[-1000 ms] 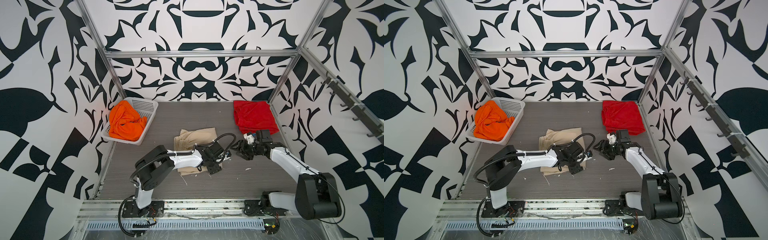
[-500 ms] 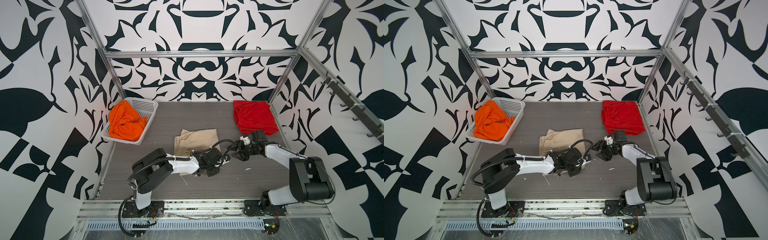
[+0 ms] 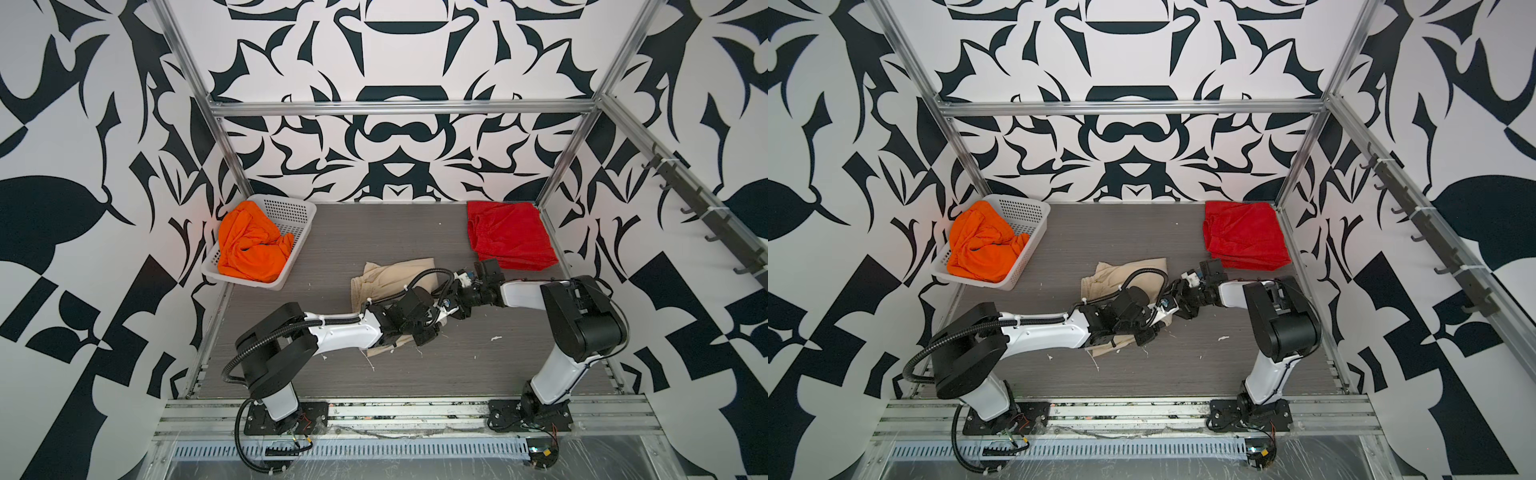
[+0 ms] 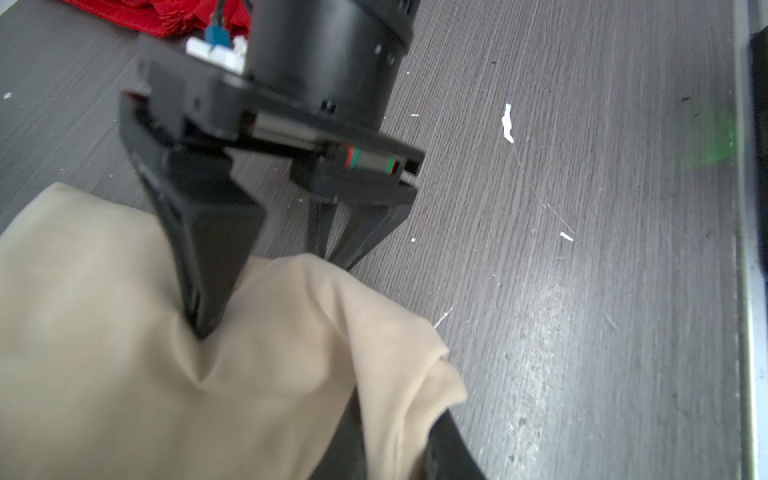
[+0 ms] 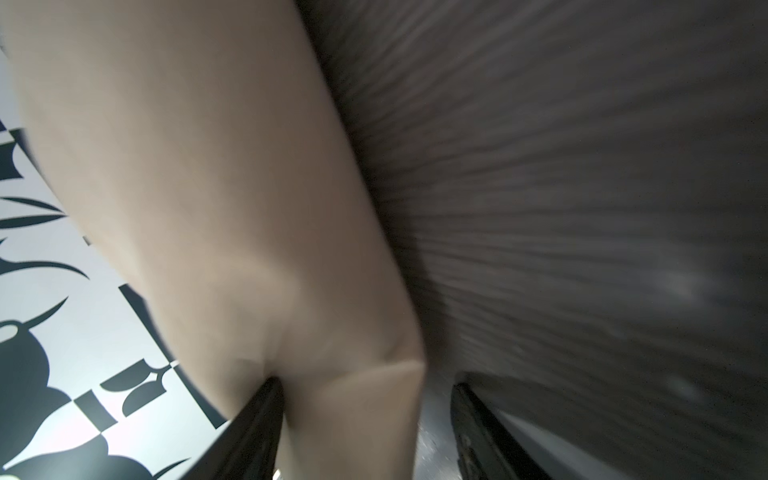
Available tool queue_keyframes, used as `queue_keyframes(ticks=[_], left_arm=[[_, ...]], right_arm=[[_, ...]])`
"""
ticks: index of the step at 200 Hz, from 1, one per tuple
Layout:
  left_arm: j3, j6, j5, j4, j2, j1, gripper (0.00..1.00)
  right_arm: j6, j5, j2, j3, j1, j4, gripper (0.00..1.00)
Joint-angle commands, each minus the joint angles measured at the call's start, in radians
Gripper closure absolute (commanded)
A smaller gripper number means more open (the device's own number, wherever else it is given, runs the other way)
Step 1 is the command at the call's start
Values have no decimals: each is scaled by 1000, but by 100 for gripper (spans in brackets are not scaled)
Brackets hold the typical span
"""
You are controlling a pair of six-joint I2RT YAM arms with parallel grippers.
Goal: Fold and stack the shorts
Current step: 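Grasp the folded beige shorts' edge with the right gripper while the left gripper withdraws, then lift the beige shorts with the right gripper and carry them onto the red shorts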
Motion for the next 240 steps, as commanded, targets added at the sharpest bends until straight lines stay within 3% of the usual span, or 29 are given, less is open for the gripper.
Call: queue_keyframes(ticks=[1,25,43,73,99,111,140,162,191,240], left_arm=[[-17,-10,58,32,-9,0,80],[-15,-8,63,30,-8,-1,80],[-12,-3,57,20,-7,-1,80],[-9,-12,26,5,-12,-1,78],[-18,-19,2,1,-23,0,75],[-22,-24,-6,1,-23,0,69],[-18,-70,-61,-24,-47,3,36],[-46,-132,-91,-19,-108,17,23],[-131,-224,-163,21,-227,58,19],[-256,-342,-253,30,-402,158,17]], right_arm=[[72,-43,33,29,24,139,33],[95,-66,68,38,45,201,37],[104,-82,77,46,53,236,46],[122,-99,66,52,57,303,76],[60,-84,29,68,57,238,93],[30,-71,14,74,57,192,100],[-134,11,-43,119,57,-25,100],[-344,135,-91,208,58,-298,100],[-526,269,-113,341,55,-539,100],[-697,480,-54,576,36,-779,100]])
